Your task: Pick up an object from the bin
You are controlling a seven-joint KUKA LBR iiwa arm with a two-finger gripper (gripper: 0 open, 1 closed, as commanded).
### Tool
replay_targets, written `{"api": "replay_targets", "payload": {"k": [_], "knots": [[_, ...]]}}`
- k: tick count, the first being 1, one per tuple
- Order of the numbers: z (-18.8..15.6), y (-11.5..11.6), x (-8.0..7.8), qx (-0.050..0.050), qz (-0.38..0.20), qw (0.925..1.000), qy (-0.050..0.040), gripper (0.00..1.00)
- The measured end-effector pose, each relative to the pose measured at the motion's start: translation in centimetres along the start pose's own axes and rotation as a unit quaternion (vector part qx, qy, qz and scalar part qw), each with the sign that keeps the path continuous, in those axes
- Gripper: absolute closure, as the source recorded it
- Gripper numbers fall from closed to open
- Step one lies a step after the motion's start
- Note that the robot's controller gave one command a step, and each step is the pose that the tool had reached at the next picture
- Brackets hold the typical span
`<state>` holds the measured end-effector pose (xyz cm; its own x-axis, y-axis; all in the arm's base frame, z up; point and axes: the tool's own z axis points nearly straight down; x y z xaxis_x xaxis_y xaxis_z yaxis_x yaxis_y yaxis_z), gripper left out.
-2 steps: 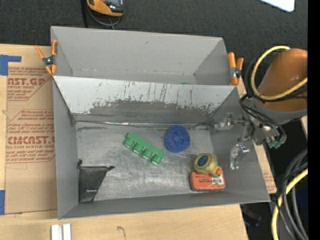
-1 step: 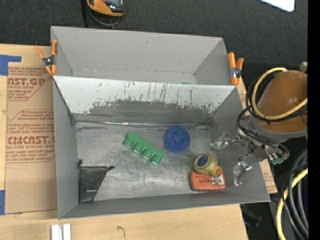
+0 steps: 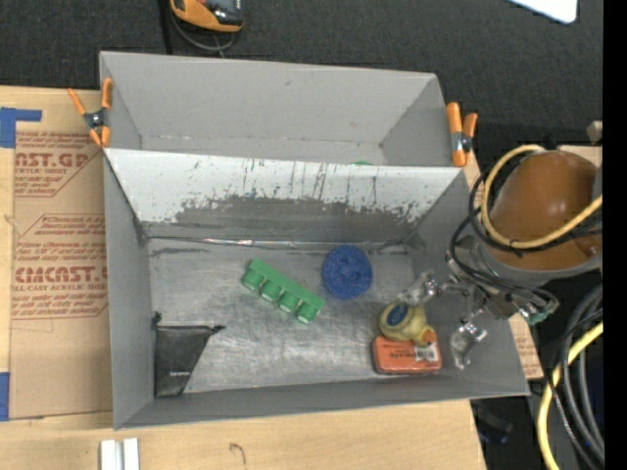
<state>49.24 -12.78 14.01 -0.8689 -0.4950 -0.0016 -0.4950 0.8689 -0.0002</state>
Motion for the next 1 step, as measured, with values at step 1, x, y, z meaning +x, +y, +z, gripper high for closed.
{"api": "replay_targets", "payload": {"k": [1], "knots": [[6.41, -0.14, -0.48, 0.002, -0.117, 0.9932, -0.0046, 0.00]]}}
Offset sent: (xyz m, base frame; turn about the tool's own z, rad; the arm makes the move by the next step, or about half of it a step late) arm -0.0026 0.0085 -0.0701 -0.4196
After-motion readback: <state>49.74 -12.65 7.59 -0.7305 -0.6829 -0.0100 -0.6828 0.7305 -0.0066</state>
